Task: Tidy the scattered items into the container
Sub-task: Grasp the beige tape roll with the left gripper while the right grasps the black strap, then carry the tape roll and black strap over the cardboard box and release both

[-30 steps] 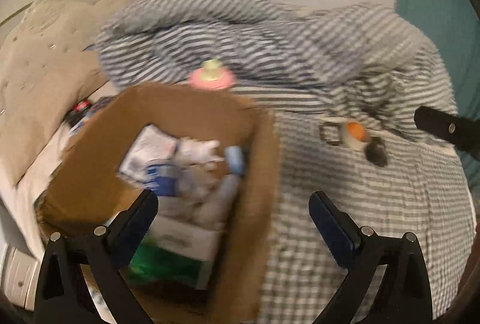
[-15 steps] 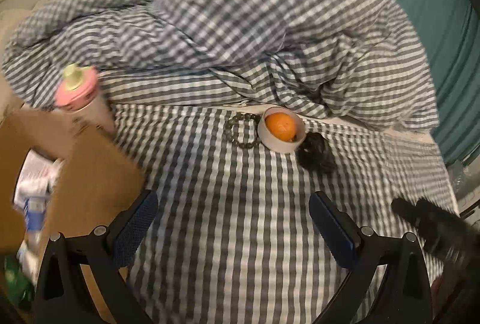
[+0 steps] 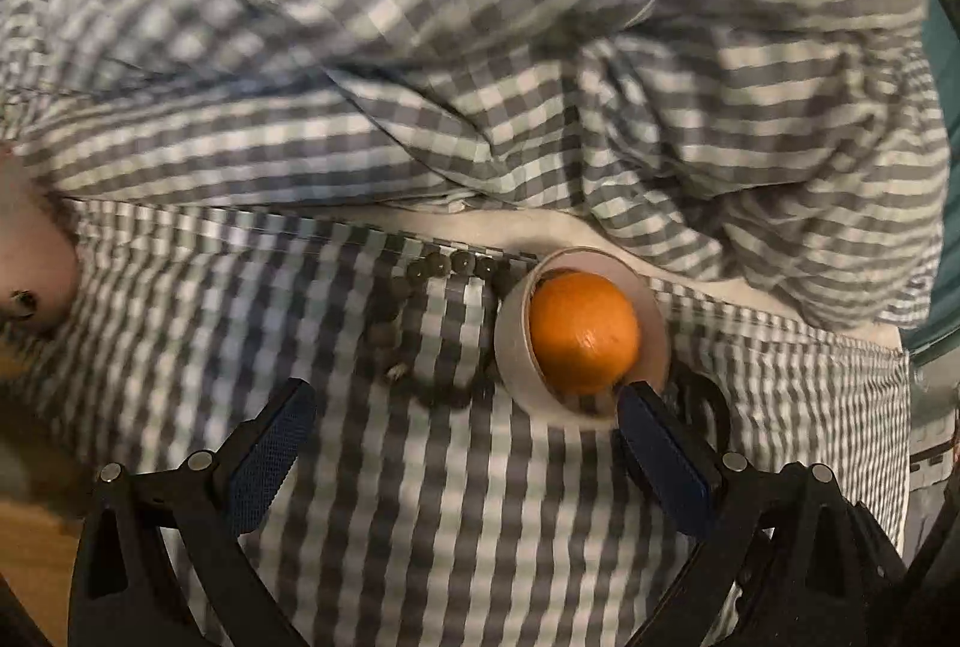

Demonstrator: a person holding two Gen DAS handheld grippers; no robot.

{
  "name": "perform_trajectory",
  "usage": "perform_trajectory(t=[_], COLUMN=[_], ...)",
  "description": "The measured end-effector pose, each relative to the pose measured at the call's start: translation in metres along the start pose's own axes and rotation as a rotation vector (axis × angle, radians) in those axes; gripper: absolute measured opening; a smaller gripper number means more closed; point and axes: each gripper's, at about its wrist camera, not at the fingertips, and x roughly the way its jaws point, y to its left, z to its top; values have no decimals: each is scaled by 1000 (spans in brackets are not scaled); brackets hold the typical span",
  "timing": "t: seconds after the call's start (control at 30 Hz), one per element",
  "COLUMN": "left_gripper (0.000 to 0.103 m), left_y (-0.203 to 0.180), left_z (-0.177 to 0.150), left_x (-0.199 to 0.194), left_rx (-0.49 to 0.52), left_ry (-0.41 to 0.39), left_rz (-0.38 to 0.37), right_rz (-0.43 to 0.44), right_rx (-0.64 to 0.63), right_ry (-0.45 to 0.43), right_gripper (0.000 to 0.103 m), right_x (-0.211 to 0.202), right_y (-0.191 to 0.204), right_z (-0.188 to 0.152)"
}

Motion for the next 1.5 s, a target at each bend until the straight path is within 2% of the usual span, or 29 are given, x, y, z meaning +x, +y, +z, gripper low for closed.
perform_trajectory(t=[0.03,0.07,0.1,0.17,0.27,0.33,0.37,0.5,0.53,0.6,0.63,0.67,0.77,0.93,1.1,1.27,1.4,1.5], left_gripper=[103,103,103,103,103,103,99,89,84,59,24,21,17,15,15,15,15,15], left_y=[0,1,2,8,10,5,-1,-14,-16,-19,-21,-22,-16,-12,-7,2,1,3], left_z=[1,2,2,1,0,-3,-7,-13,-12,-13,-13,-13,-16,-33,-59,-83,-106,-127], left_x=[7,17,23,29,29,32,36,41,41,38,38,37,27,-7,-64,-130,-175,-202], left_rx=[0,-2,-9,-49,-62,-30,-1,36,39,48,57,62,39,76,104,129,161,156], left_ry=[10,25,32,21,23,53,79,76,72,60,59,58,46,-32,-118,-190,-243,-264], left_rz=[7,21,24,-29,-48,-44,-21,-1,-10,-24,-18,-25,-64,-14,61,95,106,83], right_rz=[-2,-1,25,51,57,67,74,84,79,75,74,70,71,88,98,85,87,100], right_rx=[0,1,11,28,21,36,42,45,47,53,59,72,89,103,89,53,38,34], right_ry=[5,18,43,53,29,10,0,-27,-31,-41,-41,-45,-61,-81,-117,-136,-154,-175], right_gripper=[81,59,47,47,47,47,47,47,47,47,47,47,47,47,47,47,47,47], right_x=[5,11,18,25,21,14,9,-11,-16,-27,-31,-38,-51,-78,-118,-158,-194,-221], right_y=[0,0,-3,-7,-8,-12,-15,-22,-24,-31,-34,-41,-48,-53,-43,-28,-17,-10], right_z=[1,1,-1,-5,-12,-14,-15,-19,-20,-26,-27,-30,-36,-46,-59,-79,-100,-119])
